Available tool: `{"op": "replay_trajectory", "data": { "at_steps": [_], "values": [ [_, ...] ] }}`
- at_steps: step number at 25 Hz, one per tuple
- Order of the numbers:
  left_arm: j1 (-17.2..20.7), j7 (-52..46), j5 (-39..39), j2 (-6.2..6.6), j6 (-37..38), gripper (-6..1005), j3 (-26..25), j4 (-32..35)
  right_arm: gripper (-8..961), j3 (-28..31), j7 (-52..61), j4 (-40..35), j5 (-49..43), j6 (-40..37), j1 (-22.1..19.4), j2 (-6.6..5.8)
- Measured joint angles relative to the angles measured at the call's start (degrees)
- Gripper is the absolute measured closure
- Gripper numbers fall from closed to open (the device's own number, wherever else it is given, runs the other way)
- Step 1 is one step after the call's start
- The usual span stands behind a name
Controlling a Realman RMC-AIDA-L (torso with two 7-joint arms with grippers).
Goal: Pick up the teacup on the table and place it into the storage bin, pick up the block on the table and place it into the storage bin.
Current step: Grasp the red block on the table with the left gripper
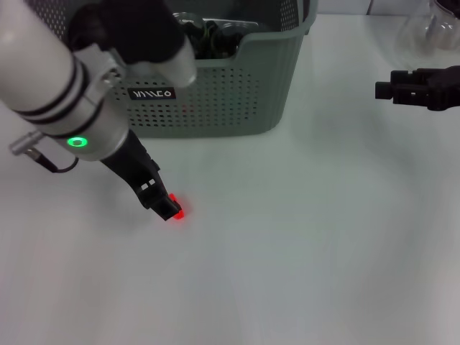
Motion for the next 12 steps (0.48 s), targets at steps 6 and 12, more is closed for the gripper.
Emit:
{"op": "replay_trajectory", "data": {
  "at_steps": [6, 12],
  "values": [
    [-3.77, -3.35, 4.33, -0.02, -5.37, 256, 4.90, -10.16, 360, -0.22, -0.08, 0.00, 0.00, -0.10, -0.02, 0.03],
    [-5.92, -4.11, 6.09, -0.16, -8.94, 257, 7.83, -16.04, 361, -0.22, -0.09, 0.00, -0.04, -0.10, -0.03, 0.04]
  ]
}}
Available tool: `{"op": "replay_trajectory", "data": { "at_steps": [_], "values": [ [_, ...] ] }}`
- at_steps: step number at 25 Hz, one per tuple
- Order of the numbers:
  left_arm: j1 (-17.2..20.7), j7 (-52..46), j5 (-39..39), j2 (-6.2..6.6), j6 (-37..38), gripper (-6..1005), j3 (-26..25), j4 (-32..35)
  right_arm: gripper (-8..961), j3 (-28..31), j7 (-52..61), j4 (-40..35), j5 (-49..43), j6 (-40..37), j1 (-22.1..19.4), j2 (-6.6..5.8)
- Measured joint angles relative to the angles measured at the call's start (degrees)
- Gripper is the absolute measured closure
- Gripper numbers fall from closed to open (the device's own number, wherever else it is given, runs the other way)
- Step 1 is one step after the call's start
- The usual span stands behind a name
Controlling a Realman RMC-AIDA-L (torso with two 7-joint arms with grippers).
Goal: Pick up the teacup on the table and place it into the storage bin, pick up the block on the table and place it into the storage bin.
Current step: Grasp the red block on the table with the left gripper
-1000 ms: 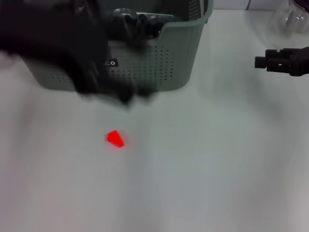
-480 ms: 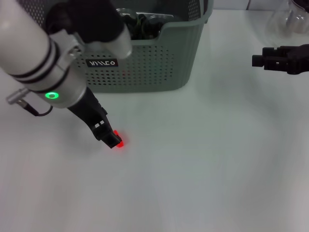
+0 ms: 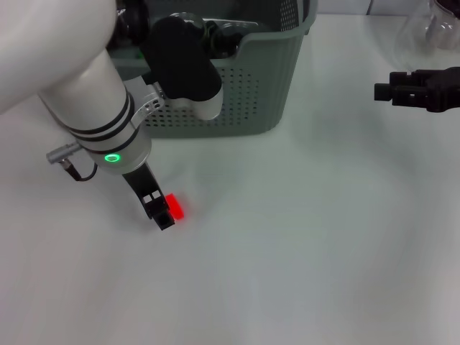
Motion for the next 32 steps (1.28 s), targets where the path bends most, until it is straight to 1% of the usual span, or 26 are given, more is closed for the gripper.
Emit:
{"op": "replay_trajectory", "data": {
  "at_steps": [6, 10, 15, 23, 28, 32],
  "values": [
    [-1.22, -1.36, 0.15, -0.03, -1.60, 258, 0.14, -2.51, 361, -1.24, -1.34, 0.08, -0.26, -2.96, 0.00, 0.01],
    [-1.32, -2.37, -0.06, -0.08, -2.40, 259, 0.94, -2.86, 361, -4.01, -1.94, 0.28, -0.29, -5.12, 0.28, 0.06],
    [-1.37, -3.43, -0.23, -0.08, -3.41, 260, 2.31, -3.48, 361, -8.15, -1.61, 0.20, -0.32, -5.45, 0.76, 0.24],
    [-1.43, -4.12, -0.13, -0.07, -3.52, 261, 2.99, -3.52, 361, -8.59, -1.41, 0.21, -0.32, -5.08, 0.97, 0.37],
    [-1.49, -5.49, -0.06, -0.17, -3.60, 262, 4.90, -3.50, 361, -8.37, -1.47, 0.32, -0.31, -4.85, 0.79, 0.35],
    [-1.58, -6.05, -0.79, -0.17, -3.68, 263, 5.44, -3.36, 361, -8.27, -1.74, 0.32, -0.31, -4.81, 0.70, 0.36]
  ]
}}
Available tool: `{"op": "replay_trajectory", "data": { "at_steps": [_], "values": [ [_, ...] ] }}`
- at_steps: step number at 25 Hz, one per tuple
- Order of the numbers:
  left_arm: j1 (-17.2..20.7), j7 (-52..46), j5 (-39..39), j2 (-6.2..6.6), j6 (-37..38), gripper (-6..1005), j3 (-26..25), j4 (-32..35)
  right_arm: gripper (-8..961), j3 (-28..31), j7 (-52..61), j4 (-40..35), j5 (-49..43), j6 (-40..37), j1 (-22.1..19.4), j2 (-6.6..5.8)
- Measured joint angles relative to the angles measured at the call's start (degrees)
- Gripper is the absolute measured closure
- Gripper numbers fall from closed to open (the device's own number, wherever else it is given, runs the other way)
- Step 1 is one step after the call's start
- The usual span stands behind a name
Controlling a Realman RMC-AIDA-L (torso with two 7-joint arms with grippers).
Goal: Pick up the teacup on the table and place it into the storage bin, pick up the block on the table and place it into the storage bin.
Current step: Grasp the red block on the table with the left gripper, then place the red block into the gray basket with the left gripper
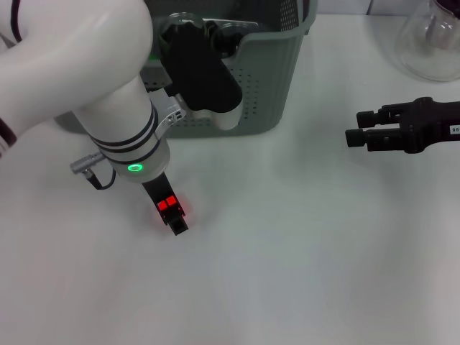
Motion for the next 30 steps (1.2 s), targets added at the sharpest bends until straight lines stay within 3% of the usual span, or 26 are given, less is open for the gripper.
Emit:
{"op": "replay_trajectory", "data": {
  "at_steps": [11, 17, 22, 26, 30],
  "values": [
    [-0.48, -2.21, -0.07, 0.00, -1.07, 279, 2.09, -1.12, 361, -0.31, -0.15, -0.15, 0.00, -0.06, -0.19, 0.16],
    [-0.54, -2.82, -0.03, 0.00, -1.36, 492, 2.20, -0.45, 361, -0.03, -0.16, -0.19, 0.00, -0.30, -0.28, 0.11],
    [-0.25, -3.14, 0.10, 0.10, -0.22, 540, 2.11, 0.92, 361, 0.08, -0.10, -0.23, 0.00, -0.38, -0.27, 0.00],
    [2.82, -3.42, 1.00, 0.21, 3.12, 578, 1.24, 8.20, 361, -0.15, -0.08, -0.23, 0.01, -0.52, -0.26, -0.10],
    [9.53, -2.60, -0.03, 0.10, 10.31, 597, -5.31, 24.63, 360, -1.14, -0.30, -0.23, -0.01, -1.20, -0.35, -0.18]
  ]
}}
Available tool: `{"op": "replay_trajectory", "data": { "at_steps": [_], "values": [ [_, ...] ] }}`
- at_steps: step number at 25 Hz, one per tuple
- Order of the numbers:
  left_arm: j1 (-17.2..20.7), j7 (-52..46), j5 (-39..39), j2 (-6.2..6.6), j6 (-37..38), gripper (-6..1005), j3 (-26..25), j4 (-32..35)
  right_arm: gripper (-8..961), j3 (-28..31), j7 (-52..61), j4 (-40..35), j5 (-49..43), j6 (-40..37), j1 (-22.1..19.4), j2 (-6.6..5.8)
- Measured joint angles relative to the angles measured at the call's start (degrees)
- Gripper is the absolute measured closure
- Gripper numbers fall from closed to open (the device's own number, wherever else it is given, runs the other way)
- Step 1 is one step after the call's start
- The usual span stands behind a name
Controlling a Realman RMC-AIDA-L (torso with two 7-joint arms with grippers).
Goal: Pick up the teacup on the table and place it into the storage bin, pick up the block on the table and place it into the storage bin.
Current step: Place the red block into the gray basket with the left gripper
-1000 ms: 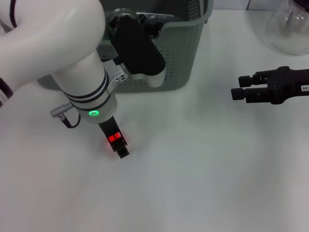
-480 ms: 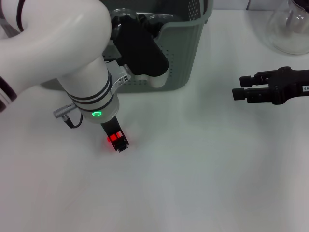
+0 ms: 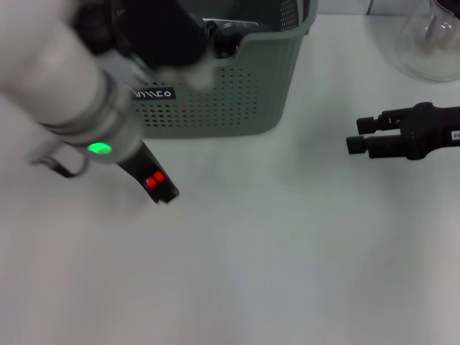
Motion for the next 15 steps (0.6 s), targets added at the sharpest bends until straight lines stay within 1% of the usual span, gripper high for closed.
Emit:
{"op": "replay_trajectory", "data": {
  "at_steps": [3, 4, 6, 7, 8, 9, 10, 11, 13, 14, 15],
  "values": [
    [3.64, 1.24, -7.62, -0.09, 4.21, 597, -9.06, 12.22, 360, -1.83, -0.70, -0.01, -0.03, -1.69, -0.07, 0.14],
    [4.08, 1.50, -10.86, -0.01, 4.97, 597, -12.54, 15.09, 359, -2.56, -0.87, 0.00, -0.08, -2.25, -0.06, 0.27],
    [3.94, 2.15, -15.80, 0.28, 5.82, 597, -18.19, 18.45, 359, -4.37, -1.01, 0.00, -0.17, -2.77, 0.08, 0.43],
    [2.80, 2.81, -18.49, 0.52, 6.16, 597, -22.15, 19.64, 359, -5.13, -1.01, 0.01, -0.21, -2.80, 0.21, 0.48],
    [1.85, 3.27, -19.78, 0.66, 6.29, 597, -24.40, 20.04, 358, -5.59, -1.01, 0.00, -0.25, -2.75, 0.31, 0.50],
    [0.12, 3.82, -20.52, 0.91, 6.33, 596, -26.87, 20.06, 358, -6.01, -1.02, 0.00, -0.27, -2.81, 0.41, 0.55],
    [-2.72, 4.35, -20.50, 1.45, 6.40, 596, -30.01, 19.55, 358, -6.10, -1.03, -0.06, -0.29, -2.88, 0.47, 0.55],
    [-4.23, 4.58, -20.19, 1.81, 6.40, 596, -31.44, 19.16, 358, -6.24, -1.06, -0.15, -0.31, -2.97, 0.53, 0.55],
    [-10.03, 4.63, -16.85, 3.89, 5.91, 596, -34.76, 16.05, 357, -6.29, -1.13, -0.25, -0.33, -3.02, 0.61, 0.48],
    [-10.03, 4.63, -16.85, 3.89, 5.91, 596, -34.76, 16.05, 357, -6.24, -1.20, -0.31, -0.34, -3.06, 0.61, 0.41],
    [-14.18, 4.45, -12.96, 5.79, 5.21, 596, -35.95, 12.66, 357, -6.19, -1.30, -0.42, -0.33, -3.09, 0.59, 0.40]
  ]
}}
